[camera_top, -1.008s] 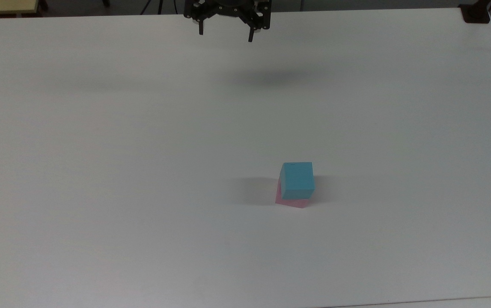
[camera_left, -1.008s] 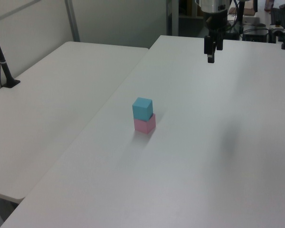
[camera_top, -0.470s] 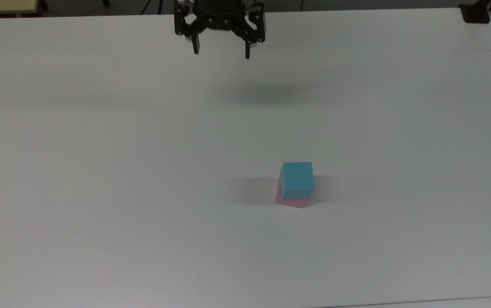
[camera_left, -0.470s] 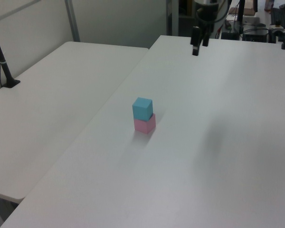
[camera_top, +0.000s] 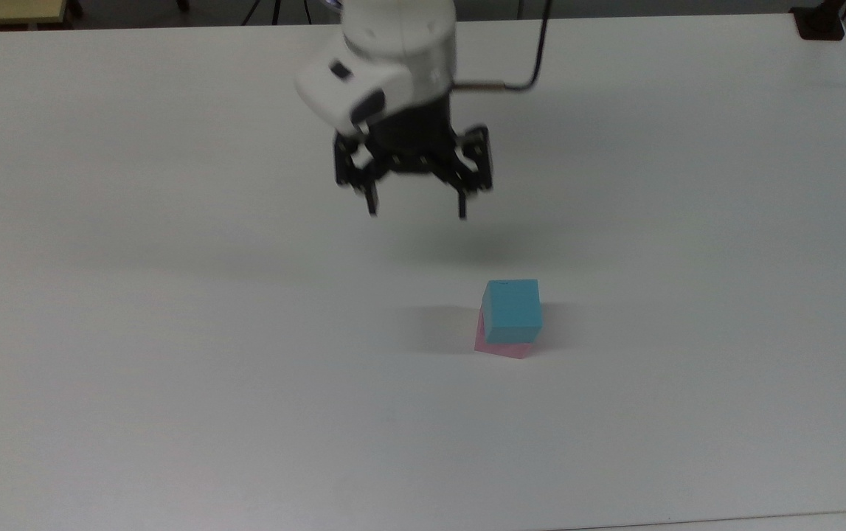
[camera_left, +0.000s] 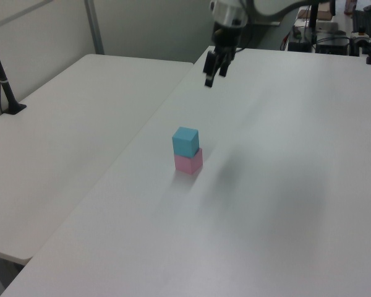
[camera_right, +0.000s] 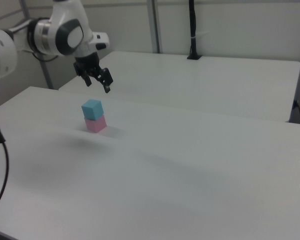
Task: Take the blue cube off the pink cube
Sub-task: 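Lower the open gripper down over the light-blue cube atop the pink cube, then close the gripper on the light-blue cube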
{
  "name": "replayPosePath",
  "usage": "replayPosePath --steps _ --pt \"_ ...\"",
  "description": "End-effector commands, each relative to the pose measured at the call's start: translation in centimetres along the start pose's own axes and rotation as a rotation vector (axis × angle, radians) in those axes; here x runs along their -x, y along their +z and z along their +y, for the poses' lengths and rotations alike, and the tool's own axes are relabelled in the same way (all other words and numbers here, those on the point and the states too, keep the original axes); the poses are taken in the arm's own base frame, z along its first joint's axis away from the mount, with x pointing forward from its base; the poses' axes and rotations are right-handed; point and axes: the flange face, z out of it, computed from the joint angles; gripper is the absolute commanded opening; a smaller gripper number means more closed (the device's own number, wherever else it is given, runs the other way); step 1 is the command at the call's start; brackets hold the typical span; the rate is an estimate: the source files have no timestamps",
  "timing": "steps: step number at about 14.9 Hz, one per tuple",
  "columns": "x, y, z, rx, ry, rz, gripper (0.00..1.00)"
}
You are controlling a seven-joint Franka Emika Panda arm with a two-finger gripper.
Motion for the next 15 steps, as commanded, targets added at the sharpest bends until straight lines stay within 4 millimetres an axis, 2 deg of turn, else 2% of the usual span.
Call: replayPosePath --steps 1,5,8,12,15 --pt "-1.1 3.8 -4.1 -0.001 -0.052 0.029 1.00" --pt "-0.9 5.0 -6.5 0.023 -0.046 0.070 1.00" --pt "-0.5 7.7 -9.2 0.057 -0.083 0.089 1.00" --pt "-0.8 11.7 -11.0 0.110 -0.100 0.094 1.00" --pt "-0.5 13.1 -11.8 0.125 -0.108 0.109 1.00"
